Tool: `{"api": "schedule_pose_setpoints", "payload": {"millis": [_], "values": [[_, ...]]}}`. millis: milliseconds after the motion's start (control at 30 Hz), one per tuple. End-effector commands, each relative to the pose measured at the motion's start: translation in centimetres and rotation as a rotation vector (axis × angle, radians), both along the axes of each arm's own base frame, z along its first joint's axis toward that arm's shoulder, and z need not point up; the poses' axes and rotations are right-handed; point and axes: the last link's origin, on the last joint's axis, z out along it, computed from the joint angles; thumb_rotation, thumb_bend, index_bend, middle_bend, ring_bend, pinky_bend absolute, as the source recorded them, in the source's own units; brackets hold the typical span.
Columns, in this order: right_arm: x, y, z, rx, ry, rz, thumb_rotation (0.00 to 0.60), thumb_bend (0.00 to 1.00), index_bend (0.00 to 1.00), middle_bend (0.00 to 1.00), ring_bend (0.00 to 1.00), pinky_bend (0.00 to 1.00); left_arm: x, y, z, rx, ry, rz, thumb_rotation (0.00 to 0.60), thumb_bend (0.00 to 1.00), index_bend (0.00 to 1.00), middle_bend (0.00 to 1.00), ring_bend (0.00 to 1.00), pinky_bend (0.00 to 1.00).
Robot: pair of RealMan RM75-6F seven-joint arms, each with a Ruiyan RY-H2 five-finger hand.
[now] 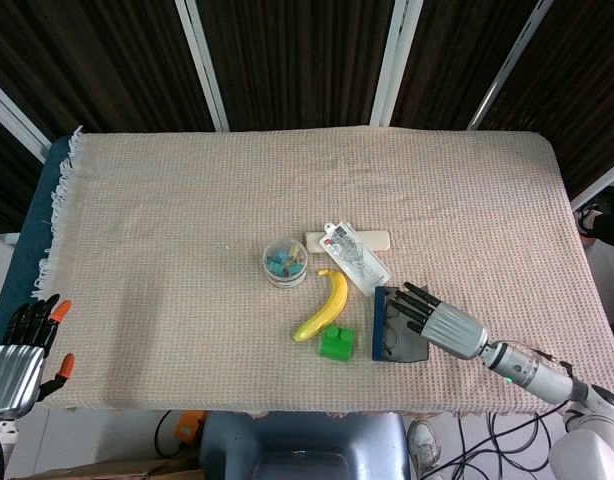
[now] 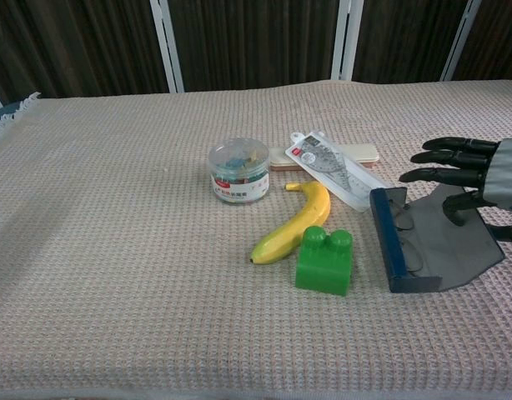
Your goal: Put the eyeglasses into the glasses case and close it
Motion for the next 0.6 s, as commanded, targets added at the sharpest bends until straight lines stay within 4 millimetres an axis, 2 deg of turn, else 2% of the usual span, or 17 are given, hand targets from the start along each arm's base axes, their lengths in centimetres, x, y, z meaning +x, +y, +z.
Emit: {"api": "schedule_pose_setpoints", "payload": {"millis": [33,300,600], "values": [[-0.8,1.3,1.0,0.003,0.006,0.014,0.6,0.55,0.77,0.21,0.0,0.0,0.0,-0.1,0.0,0.001,-0.001,-0.002,0.6,0.41,0.0,0.0,0.0,0.04],[-1.4,3.0,2.8,0.003,-0.002,0.06,0.6,0.55,0.77,0.21,0.0,0.0,0.0,-0.2,0.1,0.002,-0.004,-0.006,0.6,0.41,0.0,0.0,0.0,0.04],[-0.4,2.6,1.6,0.035,-0.025,0.075,0.6,0.55,0.77,0.21,0.0,0.0,0.0,-0.2,0.2,0.001,-0.006,-0.002,0.6,0.41,0.0,0.0,0.0,0.04]]}}
